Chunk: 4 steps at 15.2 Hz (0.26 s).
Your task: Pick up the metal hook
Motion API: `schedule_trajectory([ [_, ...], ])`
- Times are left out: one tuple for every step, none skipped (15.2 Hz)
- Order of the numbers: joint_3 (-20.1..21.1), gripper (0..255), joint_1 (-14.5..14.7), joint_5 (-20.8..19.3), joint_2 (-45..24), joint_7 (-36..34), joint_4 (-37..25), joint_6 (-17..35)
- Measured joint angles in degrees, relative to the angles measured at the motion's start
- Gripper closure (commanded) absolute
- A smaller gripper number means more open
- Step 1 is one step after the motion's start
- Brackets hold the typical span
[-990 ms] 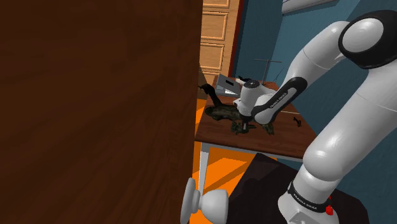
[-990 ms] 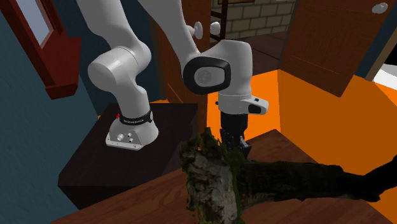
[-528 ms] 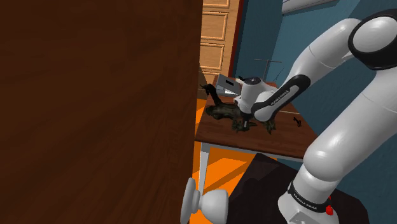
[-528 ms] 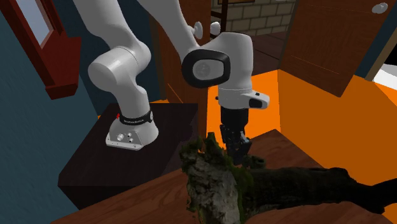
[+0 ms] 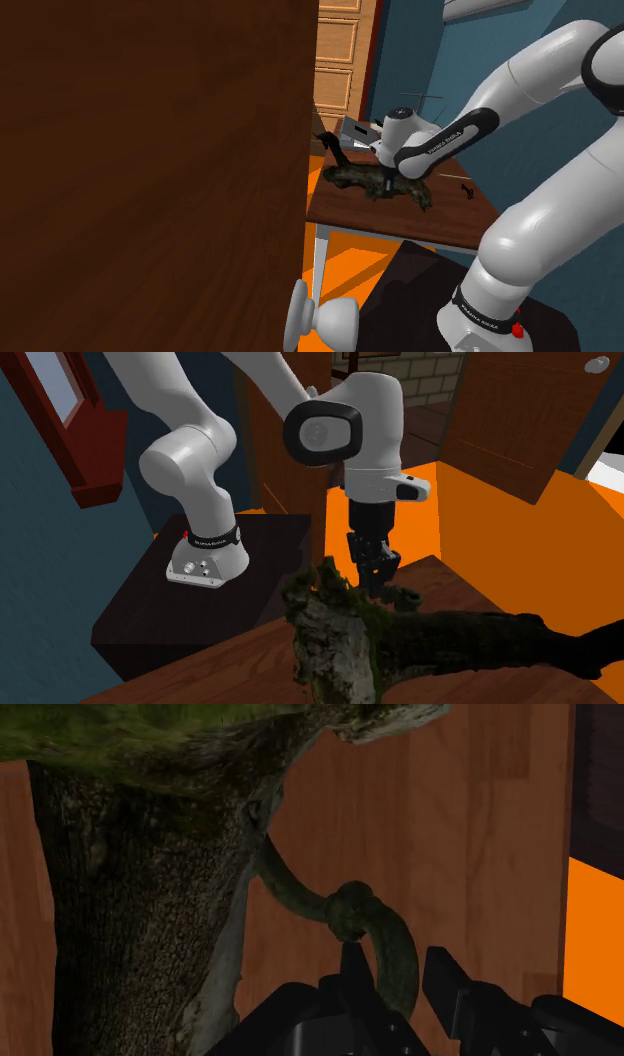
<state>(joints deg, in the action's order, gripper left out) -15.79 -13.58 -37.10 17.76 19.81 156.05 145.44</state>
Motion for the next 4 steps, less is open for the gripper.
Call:
schedule_trajectory([
  [0.1, 255, 0.2, 0.6, 1.2, 0.6, 0.0, -1.2],
  [0.0, 255, 0.4, 1.1, 1.8, 1.2, -0.4, -2.1],
  [0.0, 255, 0.5, 1.5, 2.3, 1.6, -0.7, -2.9],
  [0.1, 255, 0.7, 1.8, 2.8, 1.9, -0.9, -3.6],
])
